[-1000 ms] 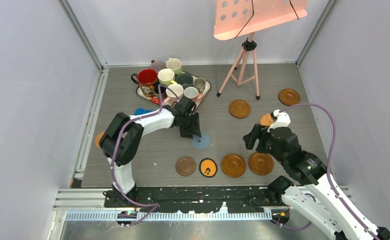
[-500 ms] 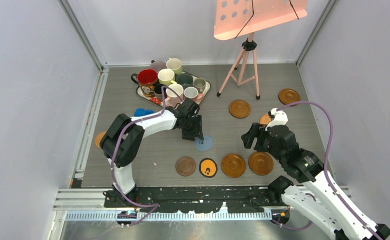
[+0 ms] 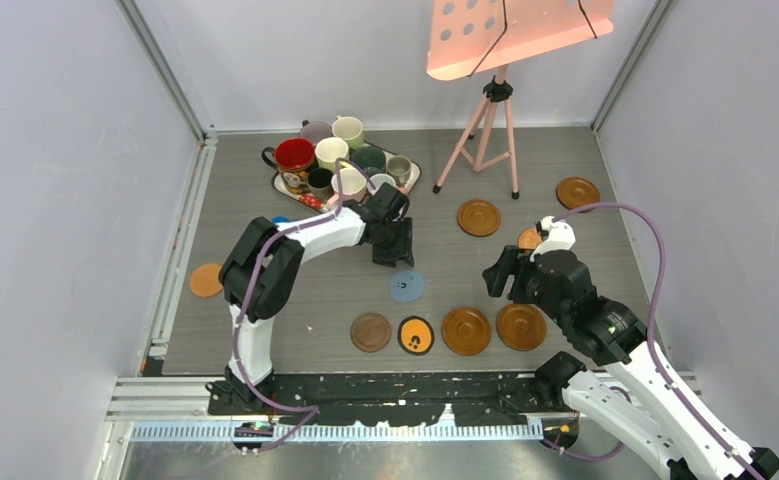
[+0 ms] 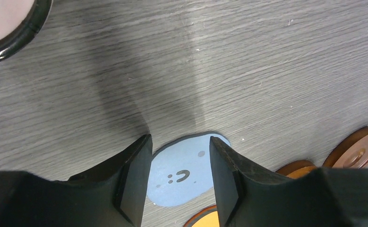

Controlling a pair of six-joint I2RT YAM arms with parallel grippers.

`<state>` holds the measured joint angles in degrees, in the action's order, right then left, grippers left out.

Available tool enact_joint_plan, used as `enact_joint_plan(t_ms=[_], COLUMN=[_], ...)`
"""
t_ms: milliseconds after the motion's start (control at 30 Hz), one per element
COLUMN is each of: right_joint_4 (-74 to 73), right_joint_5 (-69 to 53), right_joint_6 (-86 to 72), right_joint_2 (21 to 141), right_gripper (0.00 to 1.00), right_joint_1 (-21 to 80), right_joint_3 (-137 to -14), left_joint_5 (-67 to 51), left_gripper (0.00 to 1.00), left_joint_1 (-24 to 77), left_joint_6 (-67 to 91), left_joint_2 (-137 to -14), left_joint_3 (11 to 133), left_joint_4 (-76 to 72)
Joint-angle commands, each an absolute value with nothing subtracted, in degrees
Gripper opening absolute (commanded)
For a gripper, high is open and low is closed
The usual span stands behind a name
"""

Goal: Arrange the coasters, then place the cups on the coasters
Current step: Move the coaster to the center of the board.

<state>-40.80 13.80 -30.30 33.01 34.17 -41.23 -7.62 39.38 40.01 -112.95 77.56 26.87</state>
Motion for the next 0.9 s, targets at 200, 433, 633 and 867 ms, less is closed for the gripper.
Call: enact_joint_plan(t_ms=[200, 433, 633, 867], right_joint_4=[-39.4, -39.6, -39.7, -38.8], right_joint_5=[14.6, 14.1, 13.7, 13.5], right_joint_6=[-30.1, -30.3, -30.5, -30.7], right_joint_2=[33.7, 33.5, 33.3, 33.7], right_gripper=[0.77, 0.77, 0.77, 0.77], right_joint_1=[34.3, 34.3, 34.3, 34.3], right_joint_3=[-42.6, -42.3, -41.9, -41.6], left_joint_5=[-11.5, -13.9, -14.5, -14.9], left_gripper=[0.51, 0.51, 0.51, 0.51], left_joint_1=[39.5, 39.7, 40.1, 40.9], left_joint_6=[39.9, 41.3, 42.1, 43.1], left_joint_2=[-113.8, -113.3, -112.0, -111.0], left_joint_3=[77.5, 74.8, 72.5, 70.5], left_joint_4=[24.4, 21.2, 20.3, 19.8])
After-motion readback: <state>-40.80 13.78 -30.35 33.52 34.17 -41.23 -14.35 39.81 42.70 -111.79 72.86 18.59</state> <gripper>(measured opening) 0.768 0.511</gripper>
